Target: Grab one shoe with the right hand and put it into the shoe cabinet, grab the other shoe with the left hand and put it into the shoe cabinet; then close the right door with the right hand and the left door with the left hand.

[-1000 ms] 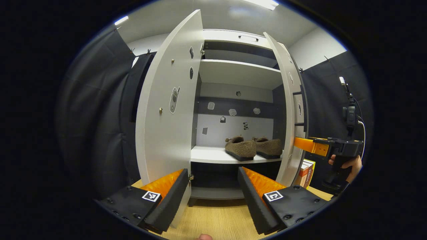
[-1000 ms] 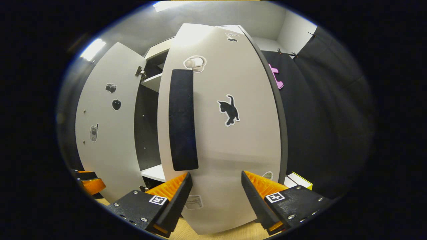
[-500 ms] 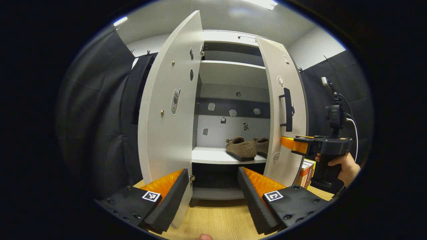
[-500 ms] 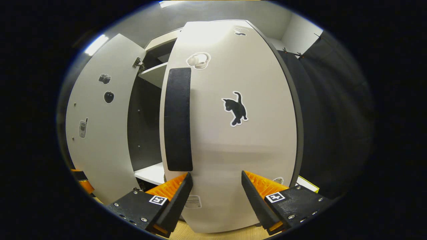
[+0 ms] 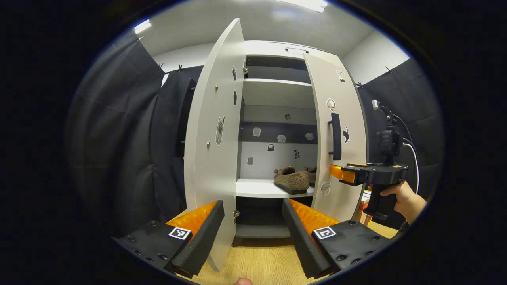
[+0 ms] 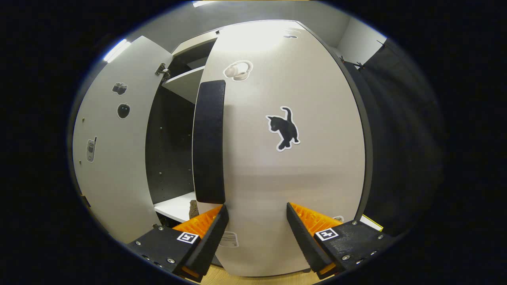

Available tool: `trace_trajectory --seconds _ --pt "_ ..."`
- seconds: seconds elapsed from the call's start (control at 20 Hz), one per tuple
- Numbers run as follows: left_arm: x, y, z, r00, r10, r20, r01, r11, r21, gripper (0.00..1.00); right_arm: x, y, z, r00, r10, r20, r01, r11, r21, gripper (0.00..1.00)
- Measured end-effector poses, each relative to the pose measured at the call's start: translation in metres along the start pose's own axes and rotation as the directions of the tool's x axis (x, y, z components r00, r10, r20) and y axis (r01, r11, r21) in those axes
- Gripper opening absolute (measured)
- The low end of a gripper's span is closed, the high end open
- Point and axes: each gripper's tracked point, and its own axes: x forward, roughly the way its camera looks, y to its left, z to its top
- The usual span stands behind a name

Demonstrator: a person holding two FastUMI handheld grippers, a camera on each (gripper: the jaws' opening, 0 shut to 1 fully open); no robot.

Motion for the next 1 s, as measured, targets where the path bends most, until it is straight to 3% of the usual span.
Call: trace_trajectory --seconds 0.45,0.55,0.7,0.75,0.95,1.0 --pt "-0.032 0.048 0.014 0.989 0.145 0.012 -0.145 0.989 -0.021 0.94 -0.057 -0.01 0.019 1.0 0.003 0.026 -0.003 1.0 -0.003 0.92" --pt "-0.041 0.068 0.018 0.981 0.194 0.019 -0.194 0.981 -0.025 0.99 -0.068 -0.013 0.025 0.999 0.002 0.04 -0.002 1.0 -0.009 0.92" --pt "-0.042 0.11 0.026 0.961 0.276 0.032 -0.276 0.961 0.015 0.94 -0.079 -0.022 0.028 0.999 -0.011 0.043 0.012 1.0 -0.012 0.92" --pt "-0.037 0.121 0.027 0.956 0.291 0.036 -0.291 0.956 0.018 0.96 -0.082 -0.023 0.03 0.999 -0.01 0.045 0.01 1.0 0.0 0.91" --pt "-0.007 0.141 0.029 0.96 0.28 0.019 -0.28 0.96 -0.011 1.0 -0.091 -0.036 0.034 0.998 -0.042 0.056 0.041 0.999 0.02 0.92" --pt "-0.001 0.147 0.031 0.957 0.29 0.026 -0.29 0.957 -0.005 0.97 -0.093 -0.038 0.035 0.997 -0.046 0.058 0.045 0.999 0.024 0.92"
